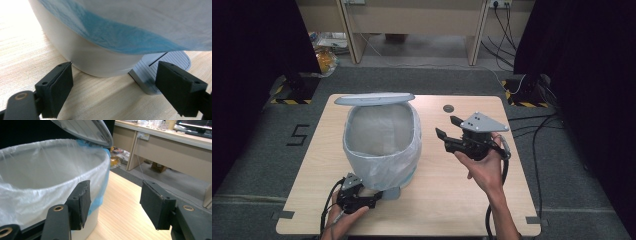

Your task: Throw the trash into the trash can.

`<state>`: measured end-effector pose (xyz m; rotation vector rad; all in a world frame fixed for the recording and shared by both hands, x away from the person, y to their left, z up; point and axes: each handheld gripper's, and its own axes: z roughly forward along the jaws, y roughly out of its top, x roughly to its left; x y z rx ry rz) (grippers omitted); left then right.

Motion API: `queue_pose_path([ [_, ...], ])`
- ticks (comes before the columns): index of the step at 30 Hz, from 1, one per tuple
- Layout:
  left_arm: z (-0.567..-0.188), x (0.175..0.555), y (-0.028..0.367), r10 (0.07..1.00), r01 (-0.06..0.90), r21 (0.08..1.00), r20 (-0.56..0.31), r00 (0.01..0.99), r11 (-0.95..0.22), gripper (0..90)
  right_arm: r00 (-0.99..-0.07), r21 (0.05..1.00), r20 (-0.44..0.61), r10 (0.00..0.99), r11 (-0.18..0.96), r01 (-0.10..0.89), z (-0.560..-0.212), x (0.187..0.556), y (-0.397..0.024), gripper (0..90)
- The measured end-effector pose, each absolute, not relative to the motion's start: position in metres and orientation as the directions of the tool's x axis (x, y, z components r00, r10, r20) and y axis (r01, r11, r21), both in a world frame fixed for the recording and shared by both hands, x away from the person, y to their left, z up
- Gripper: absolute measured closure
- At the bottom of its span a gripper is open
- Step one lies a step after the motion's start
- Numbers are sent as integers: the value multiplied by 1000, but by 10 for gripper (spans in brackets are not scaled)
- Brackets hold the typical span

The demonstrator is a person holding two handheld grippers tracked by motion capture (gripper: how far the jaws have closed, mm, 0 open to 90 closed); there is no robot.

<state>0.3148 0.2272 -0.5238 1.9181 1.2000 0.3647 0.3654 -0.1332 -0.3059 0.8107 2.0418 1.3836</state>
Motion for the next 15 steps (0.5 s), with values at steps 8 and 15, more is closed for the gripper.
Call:
queue_pose_path([
  [8,-524,315,227,847,608,767,-173,503,-205,141,-645,935,-78,760,281,219,-326,358,-150,405],
  [15,-524,315,227,847,608,767,-172,503,-205,141,-621,931,-72,780,276,239,-341,351,-162,400],
])
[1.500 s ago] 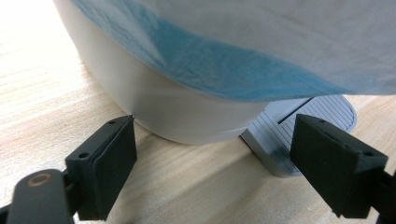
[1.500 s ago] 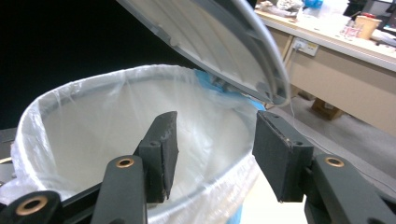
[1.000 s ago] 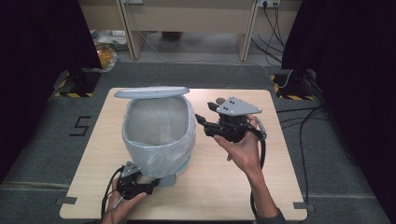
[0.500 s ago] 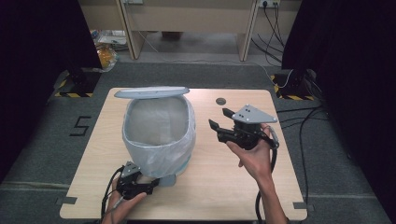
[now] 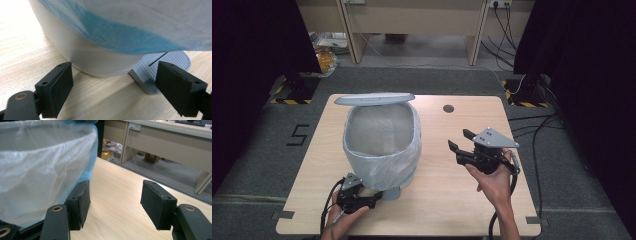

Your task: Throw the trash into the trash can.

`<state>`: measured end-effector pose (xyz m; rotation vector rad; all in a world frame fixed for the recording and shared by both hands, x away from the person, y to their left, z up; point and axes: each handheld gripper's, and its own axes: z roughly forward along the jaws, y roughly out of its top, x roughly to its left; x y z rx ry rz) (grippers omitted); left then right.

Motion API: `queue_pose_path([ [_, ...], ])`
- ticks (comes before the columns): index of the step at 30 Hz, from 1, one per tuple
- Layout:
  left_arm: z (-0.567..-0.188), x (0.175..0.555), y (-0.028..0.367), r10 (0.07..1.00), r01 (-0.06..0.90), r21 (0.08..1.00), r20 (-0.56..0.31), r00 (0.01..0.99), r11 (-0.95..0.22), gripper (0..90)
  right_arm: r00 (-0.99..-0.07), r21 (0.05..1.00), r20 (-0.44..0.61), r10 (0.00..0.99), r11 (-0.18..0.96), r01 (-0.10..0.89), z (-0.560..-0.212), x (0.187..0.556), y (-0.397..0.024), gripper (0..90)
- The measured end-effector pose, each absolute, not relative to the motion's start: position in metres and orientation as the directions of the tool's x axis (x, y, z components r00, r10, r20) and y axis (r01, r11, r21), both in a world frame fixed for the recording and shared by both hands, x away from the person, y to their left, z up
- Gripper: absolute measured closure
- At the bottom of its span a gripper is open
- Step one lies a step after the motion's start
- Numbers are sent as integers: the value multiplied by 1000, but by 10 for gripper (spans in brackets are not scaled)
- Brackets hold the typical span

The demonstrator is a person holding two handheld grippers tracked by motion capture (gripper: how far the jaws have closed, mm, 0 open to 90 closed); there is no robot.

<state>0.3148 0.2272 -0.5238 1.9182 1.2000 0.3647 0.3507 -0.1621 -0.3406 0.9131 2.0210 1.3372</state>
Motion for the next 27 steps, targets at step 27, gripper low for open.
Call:
queue_pose_path([
  [27,-524,315,227,847,608,766,-172,504,-207,141,-602,911,14,798,239,337,-404,350,-174,313],
])
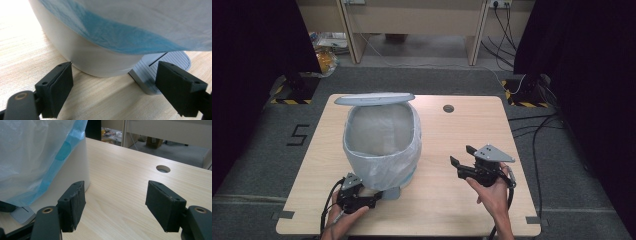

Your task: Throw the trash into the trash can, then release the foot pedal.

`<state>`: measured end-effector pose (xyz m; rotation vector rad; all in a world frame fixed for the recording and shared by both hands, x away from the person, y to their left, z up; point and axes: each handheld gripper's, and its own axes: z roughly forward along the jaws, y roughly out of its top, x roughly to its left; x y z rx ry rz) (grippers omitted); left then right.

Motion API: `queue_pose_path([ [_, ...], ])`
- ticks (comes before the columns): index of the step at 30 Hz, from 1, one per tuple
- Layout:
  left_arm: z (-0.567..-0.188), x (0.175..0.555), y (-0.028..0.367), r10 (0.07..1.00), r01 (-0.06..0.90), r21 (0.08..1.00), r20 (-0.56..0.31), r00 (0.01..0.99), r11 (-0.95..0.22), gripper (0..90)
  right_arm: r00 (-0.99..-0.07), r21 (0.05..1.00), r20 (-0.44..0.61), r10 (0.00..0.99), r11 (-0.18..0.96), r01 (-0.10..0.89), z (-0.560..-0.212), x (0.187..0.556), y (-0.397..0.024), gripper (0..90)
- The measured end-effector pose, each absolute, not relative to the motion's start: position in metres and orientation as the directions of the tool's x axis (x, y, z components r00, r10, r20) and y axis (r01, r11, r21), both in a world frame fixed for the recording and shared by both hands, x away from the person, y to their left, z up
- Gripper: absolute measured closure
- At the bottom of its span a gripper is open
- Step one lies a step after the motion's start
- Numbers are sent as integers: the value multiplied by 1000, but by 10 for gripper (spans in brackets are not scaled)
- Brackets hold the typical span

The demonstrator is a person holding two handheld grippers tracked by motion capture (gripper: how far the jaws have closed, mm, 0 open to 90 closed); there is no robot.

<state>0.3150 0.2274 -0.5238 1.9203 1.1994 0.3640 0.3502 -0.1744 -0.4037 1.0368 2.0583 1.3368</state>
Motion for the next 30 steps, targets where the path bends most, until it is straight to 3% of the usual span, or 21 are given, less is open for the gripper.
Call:
queue_pose_path([
  [30,-524,315,228,846,608,766,-171,504,-207,142,-597,880,25,802,265,393,-428,351,-176,293],
])
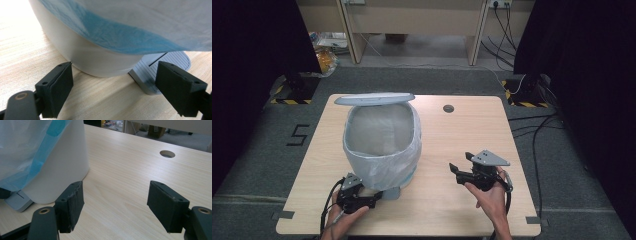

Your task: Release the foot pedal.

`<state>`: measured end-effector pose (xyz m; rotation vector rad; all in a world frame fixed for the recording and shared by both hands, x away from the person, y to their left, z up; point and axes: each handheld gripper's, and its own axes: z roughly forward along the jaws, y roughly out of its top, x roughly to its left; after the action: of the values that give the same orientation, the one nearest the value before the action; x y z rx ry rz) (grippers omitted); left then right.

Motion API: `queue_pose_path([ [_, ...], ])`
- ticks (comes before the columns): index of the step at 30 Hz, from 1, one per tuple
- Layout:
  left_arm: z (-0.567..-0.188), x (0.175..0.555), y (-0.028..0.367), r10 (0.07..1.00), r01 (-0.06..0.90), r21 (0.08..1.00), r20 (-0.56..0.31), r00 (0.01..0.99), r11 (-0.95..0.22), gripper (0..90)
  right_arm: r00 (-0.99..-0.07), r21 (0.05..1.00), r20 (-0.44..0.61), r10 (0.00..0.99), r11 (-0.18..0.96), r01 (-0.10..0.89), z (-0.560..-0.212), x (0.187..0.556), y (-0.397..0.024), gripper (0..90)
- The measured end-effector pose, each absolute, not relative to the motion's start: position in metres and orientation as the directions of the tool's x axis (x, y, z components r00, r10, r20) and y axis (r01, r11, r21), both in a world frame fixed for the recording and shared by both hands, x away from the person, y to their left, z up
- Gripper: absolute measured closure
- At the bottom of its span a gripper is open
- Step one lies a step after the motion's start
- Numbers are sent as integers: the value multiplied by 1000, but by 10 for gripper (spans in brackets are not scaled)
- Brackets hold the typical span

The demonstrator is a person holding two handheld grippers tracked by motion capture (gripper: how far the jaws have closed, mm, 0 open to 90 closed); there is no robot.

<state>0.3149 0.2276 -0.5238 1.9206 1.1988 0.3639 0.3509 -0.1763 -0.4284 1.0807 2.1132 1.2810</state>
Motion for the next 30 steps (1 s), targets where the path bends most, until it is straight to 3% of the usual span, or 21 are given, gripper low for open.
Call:
queue_pose_path([
  [30,-524,315,228,847,608,767,-171,504,-207,144,-574,840,41,818,283,462,-455,341,-185,293],
])
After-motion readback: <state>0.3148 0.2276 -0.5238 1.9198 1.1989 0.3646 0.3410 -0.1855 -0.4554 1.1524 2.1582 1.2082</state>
